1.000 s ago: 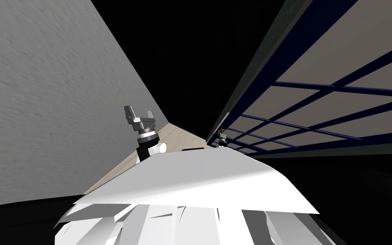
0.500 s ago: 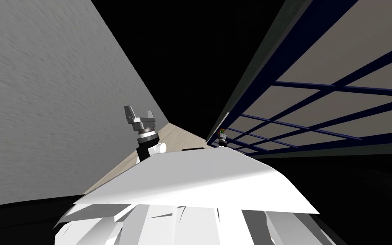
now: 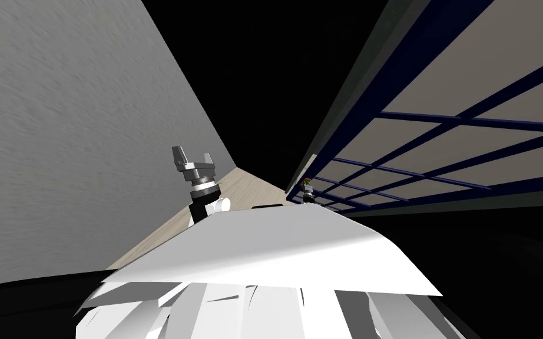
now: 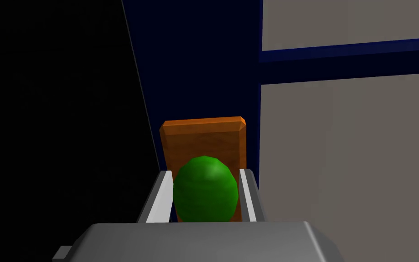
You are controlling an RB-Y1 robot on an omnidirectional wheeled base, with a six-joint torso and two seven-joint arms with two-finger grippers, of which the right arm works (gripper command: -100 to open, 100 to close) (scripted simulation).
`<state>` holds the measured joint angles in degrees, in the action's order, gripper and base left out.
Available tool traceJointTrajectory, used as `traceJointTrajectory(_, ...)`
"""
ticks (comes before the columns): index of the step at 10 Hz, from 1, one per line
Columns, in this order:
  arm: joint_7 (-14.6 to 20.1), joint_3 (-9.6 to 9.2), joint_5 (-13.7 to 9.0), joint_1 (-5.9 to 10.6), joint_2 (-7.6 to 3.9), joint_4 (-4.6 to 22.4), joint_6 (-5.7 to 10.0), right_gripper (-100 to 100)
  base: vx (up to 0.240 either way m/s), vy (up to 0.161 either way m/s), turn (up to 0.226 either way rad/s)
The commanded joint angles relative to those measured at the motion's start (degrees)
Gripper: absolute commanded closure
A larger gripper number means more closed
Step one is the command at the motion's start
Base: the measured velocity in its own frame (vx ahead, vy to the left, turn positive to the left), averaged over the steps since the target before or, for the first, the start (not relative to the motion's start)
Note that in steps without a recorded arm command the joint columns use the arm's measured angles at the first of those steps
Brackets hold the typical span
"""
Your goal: Pull the door open
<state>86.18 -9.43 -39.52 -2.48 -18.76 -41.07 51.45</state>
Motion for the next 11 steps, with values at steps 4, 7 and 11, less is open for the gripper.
traceJointTrajectory(4,3.98,-4.14,1.91,-1.23,-2.02,-0.82,0.84,100,-0.248,-0.007,0.097)
traceJointTrajectory(7,4.87,-5.33,2.52,-2.20,-2.88,-1.68,1.10,100,-0.175,-0.025,0.072)
traceJointTrajectory(11,7.98,-8.71,4.27,-3.65,-5.00,-2.56,2.79,100,-0.243,-0.024,0.092)
